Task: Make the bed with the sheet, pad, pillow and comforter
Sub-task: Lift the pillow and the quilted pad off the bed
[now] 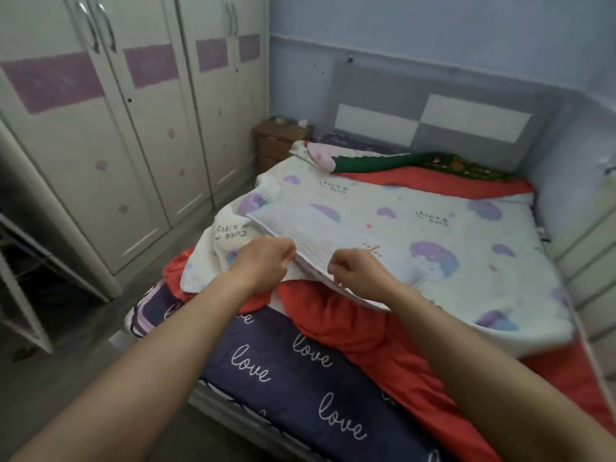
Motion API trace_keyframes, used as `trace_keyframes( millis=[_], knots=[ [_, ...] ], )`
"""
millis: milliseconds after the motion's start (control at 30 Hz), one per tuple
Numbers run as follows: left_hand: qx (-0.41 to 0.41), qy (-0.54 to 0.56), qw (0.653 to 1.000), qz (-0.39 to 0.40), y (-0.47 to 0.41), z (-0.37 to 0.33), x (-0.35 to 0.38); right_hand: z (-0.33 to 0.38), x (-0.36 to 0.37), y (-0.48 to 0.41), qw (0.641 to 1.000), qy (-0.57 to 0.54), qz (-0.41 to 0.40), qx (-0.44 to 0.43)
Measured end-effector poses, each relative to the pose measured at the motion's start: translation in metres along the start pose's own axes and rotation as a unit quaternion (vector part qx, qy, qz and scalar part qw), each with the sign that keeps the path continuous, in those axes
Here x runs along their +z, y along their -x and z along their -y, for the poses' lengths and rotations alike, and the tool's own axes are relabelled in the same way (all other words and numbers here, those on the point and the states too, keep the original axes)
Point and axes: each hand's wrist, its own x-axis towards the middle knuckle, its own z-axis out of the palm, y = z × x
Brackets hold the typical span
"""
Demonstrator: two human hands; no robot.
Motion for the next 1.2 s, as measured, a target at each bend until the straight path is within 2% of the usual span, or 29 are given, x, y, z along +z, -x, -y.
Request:
trace_keyframes(
  millis=[200, 333, 533, 667, 800, 1000, 1100, 1200],
  knots=[
    [0.046, 0.042, 0.997, 0.048, -0.088, 0.0, 0.035, -0.044, -0.015, -0.027, 0.992, -0.04, -0.045, 0.107],
    [0.039, 0.081, 0.993, 0.082, -0.139, 0.004, 0.055, -0.077, -0.017, -0.043, 0.978, -0.049, -0.086, 0.184],
    [-0.03, 0.193, 0.973, 0.124, -0.185, 0.003, 0.105, -0.13, -0.011, -0.062, 0.952, -0.076, -0.101, 0.278],
    [-0.103, 0.273, 0.946, 0.141, -0.212, -0.001, 0.14, -0.165, -0.012, -0.092, 0.947, -0.087, -0.108, 0.288],
    [-0.184, 0.314, 0.918, 0.158, -0.242, -0.01, 0.181, -0.215, -0.011, -0.133, 0.95, -0.082, -0.081, 0.289],
    [-0.269, 0.295, 0.909, 0.123, -0.294, -0.017, 0.243, -0.296, -0.007, -0.203, 0.956, -0.055, -0.04, 0.284],
    [-0.311, 0.213, 0.919, 0.12, -0.308, -0.018, 0.269, -0.33, 0.0, -0.232, 0.957, -0.05, -0.016, 0.286],
    [-0.383, 0.176, 0.898, 0.129, -0.315, -0.016, 0.297, -0.363, 0.017, -0.262, 0.956, -0.033, 0.023, 0.29]
  ],
)
